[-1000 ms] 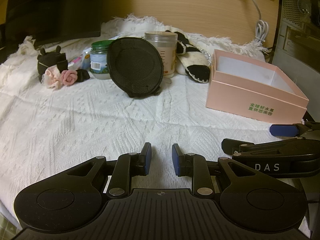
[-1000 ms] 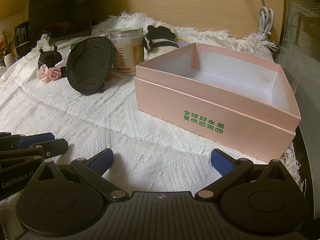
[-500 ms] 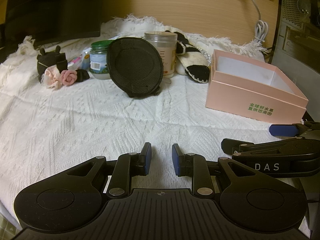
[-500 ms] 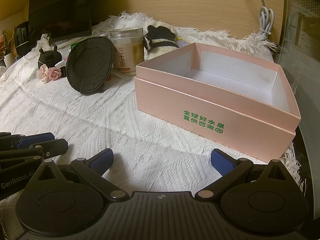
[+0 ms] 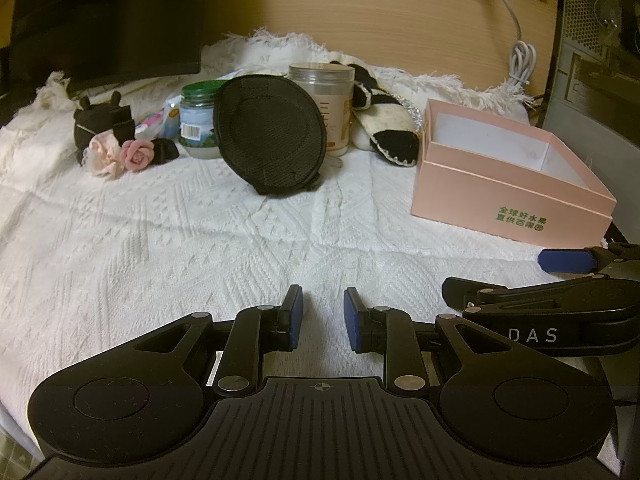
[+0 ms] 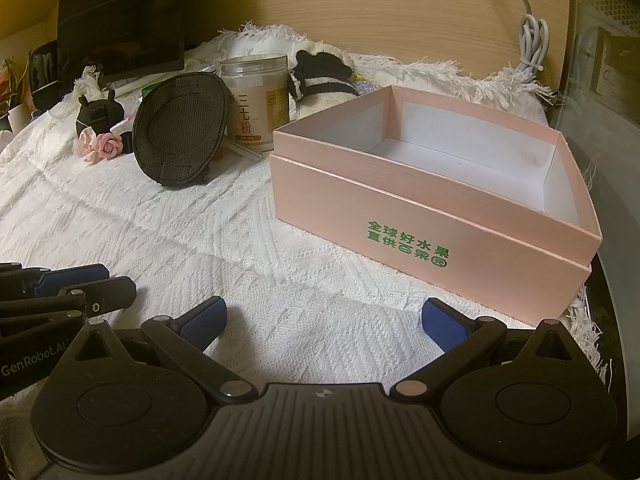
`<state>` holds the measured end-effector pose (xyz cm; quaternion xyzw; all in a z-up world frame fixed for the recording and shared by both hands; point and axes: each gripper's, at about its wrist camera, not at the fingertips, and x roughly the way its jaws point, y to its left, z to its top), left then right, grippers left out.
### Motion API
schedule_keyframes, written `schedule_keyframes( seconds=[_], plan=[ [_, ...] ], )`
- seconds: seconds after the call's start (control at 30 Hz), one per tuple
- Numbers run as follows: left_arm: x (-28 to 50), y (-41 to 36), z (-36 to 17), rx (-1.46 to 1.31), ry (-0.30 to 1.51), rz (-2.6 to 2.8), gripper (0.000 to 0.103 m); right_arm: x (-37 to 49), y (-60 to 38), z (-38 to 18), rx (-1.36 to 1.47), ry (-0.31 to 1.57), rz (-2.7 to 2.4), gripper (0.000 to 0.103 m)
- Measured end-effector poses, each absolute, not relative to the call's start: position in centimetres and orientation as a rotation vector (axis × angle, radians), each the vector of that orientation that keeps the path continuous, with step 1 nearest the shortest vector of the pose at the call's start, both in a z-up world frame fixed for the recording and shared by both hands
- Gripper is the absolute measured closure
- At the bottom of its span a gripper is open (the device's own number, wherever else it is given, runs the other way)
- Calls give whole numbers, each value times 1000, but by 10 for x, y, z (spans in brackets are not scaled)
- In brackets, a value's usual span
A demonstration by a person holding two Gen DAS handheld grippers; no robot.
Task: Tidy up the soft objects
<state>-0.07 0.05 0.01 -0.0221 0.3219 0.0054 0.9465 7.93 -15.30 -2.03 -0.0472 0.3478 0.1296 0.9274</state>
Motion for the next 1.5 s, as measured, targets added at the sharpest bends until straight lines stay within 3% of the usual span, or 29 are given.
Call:
schedule_keyframes(
  seconds=[1.27,1.5],
  plan=[
    [0,-3,2,-22,664,-9,77,78,-154,-23,-96,712,266,0],
    [8,27,8,-156,722,-92,77,83,-156,-18,-108,767,313,0]
  ],
)
